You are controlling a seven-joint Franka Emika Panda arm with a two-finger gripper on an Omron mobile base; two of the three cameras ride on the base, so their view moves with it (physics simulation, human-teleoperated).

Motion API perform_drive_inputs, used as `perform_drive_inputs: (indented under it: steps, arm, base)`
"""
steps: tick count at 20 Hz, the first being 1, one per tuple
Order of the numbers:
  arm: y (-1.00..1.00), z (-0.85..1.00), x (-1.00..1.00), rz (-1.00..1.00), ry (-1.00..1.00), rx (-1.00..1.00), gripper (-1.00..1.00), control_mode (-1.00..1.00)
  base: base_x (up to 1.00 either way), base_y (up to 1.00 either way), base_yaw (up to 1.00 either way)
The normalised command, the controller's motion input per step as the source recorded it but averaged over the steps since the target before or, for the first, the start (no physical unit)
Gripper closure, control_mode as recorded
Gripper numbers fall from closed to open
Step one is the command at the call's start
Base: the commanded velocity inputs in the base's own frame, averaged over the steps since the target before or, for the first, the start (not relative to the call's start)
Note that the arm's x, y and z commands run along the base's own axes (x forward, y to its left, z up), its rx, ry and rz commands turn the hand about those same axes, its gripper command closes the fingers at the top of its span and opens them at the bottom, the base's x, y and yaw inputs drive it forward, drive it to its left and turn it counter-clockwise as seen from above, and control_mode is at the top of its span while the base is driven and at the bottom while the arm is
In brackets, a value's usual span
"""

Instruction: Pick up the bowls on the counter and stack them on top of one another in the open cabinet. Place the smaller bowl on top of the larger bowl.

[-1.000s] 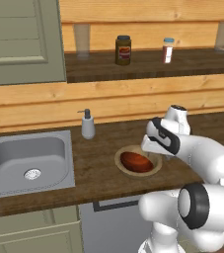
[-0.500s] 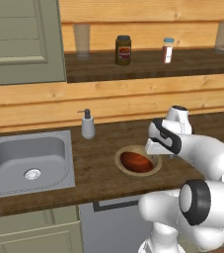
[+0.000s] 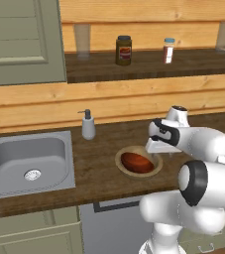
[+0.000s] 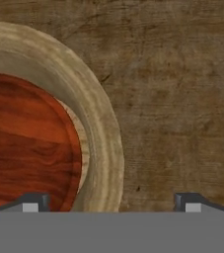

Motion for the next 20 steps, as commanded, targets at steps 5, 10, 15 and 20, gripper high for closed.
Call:
perform_drive_inputs:
  steps: [5, 10, 15, 20]
  arm:
    - [0.07, -0.07, 0.07, 0.0, 0.0, 0.0, -1.0, -1.0]
    - [0.0, -0.34, 0.0, 0.0, 0.0, 0.0, -1.0, -1.0]
    - [0.0, -0.16, 0.0, 0.0, 0.0, 0.0, -1.0, -1.0]
    - [0.01, -0.01, 0.0, 0.0, 0.03, 0.0, -1.0, -1.0]
  base:
    - [0.0, 0.0, 0.0]
    - [0.0, 0.0, 0.0]
    - [0.0, 0.0, 0.0]
    - [0.0, 0.0, 0.0]
